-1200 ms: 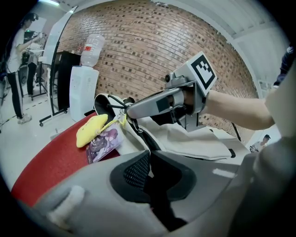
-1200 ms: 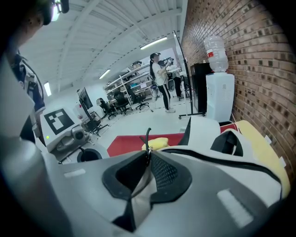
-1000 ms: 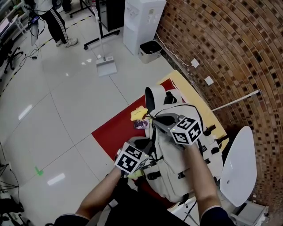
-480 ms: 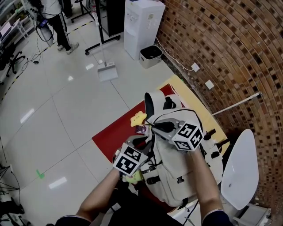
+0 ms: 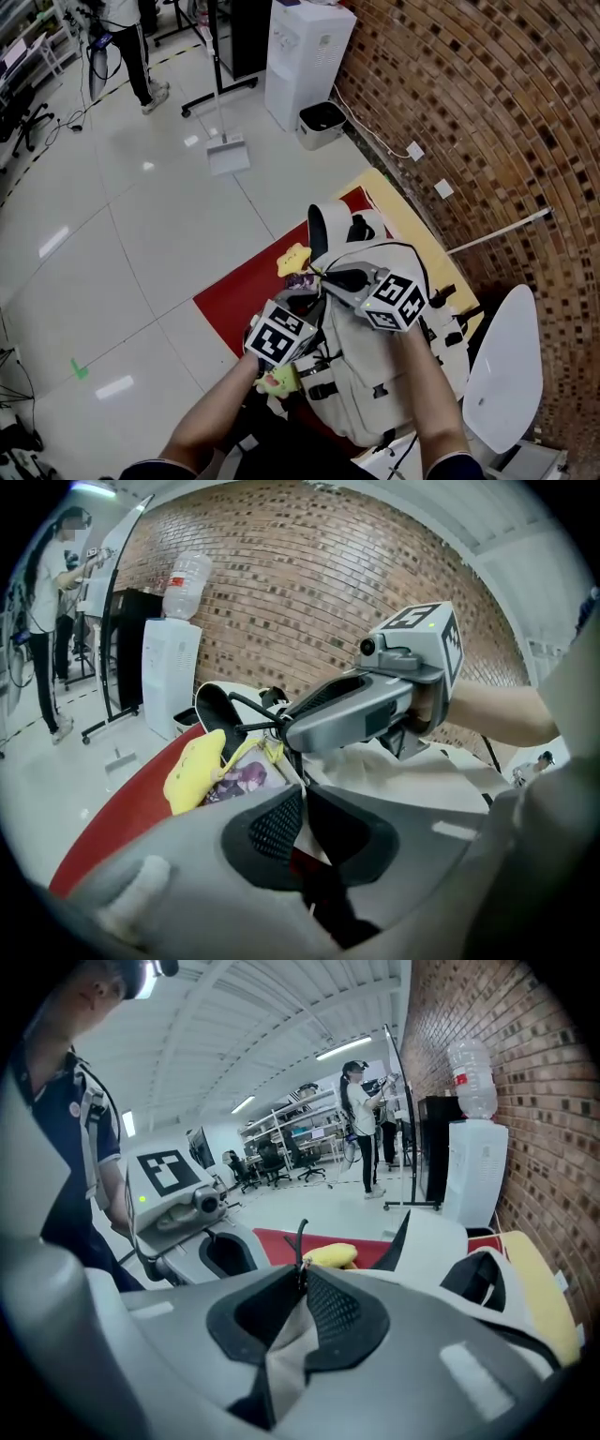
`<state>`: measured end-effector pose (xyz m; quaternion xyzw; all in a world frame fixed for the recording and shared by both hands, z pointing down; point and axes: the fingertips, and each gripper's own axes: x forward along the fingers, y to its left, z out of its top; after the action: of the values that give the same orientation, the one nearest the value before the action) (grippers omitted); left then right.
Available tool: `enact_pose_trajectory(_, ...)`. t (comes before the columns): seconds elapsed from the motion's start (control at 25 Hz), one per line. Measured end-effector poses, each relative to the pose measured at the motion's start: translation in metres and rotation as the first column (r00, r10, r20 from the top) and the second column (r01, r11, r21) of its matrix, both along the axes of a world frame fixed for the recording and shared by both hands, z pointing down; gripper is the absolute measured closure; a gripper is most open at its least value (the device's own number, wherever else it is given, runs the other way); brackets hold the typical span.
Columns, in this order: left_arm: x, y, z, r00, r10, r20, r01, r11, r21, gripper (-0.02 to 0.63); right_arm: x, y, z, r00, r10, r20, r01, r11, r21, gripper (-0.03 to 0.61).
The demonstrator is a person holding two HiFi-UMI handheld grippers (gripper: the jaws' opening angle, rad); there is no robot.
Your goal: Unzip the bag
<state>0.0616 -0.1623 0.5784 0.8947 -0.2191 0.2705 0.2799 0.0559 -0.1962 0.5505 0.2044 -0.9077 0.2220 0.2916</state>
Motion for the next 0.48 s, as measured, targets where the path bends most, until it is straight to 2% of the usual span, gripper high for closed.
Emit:
enact_pose_trajectory(0.24, -0.008, -0.001, -0.010, 0.999, -0.042, -0.035, 0.041, 0.999, -0.023, 0.606, 0.002, -0.010, -0.003, 1.000, -0.014, -0.006, 0.015, 0.980, 0.200, 0.537)
enact_pose_trajectory(0.48, -0.011, -0.001, -0.016, 0.999, -0.043, -0.027, 0.043, 0.999, -0.020, 0.606, 0.004, -0.015, -0.010, 0.999, 0.009, 0.043, -0.020, 0.966, 0.259, 0.537)
